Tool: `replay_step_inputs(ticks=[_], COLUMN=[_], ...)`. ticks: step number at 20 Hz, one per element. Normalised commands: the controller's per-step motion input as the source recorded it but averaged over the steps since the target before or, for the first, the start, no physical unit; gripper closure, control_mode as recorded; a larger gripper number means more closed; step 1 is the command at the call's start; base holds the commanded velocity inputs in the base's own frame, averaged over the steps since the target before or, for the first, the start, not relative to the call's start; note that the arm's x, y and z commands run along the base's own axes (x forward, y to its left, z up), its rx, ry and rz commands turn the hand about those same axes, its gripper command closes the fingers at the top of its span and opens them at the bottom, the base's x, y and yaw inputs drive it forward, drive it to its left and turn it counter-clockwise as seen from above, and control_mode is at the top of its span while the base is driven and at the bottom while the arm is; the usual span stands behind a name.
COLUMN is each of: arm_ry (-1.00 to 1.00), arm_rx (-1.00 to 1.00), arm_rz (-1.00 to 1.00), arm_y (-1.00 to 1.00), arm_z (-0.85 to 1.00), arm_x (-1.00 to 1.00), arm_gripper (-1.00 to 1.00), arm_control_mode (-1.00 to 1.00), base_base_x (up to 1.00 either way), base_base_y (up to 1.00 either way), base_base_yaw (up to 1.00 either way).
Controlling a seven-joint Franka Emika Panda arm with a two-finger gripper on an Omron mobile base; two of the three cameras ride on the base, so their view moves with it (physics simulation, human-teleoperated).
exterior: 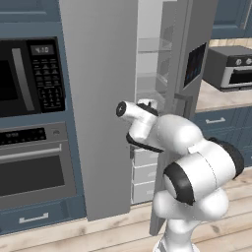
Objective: Place one of the steaks on the plate and the other in the bowl. Then place the bowl in the fridge.
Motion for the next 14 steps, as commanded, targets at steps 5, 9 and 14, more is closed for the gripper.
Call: replay_step_inputs(ticks=[5,9,14], arm_ry=[0.39,0.30,0.22], arm_rx=[-0.13,-0.05,-0.01], arm_rz=[-0.05,0.00,0.00], arm_y=[-0.31,-0.39,-0.65], arm_z=[0.00,0.00,0.00], arm_x=[0.88,0.47,0.07], arm_gripper=[-1.00,-1.00,-1.00], arm_control_mode=[-1.00,-1.00,-1.00], base_base_x=[0.00,0.00,0.00], base_base_y=[0.00,0.00,0.00], base_base_yaw=[0.00,0.00,0.00])
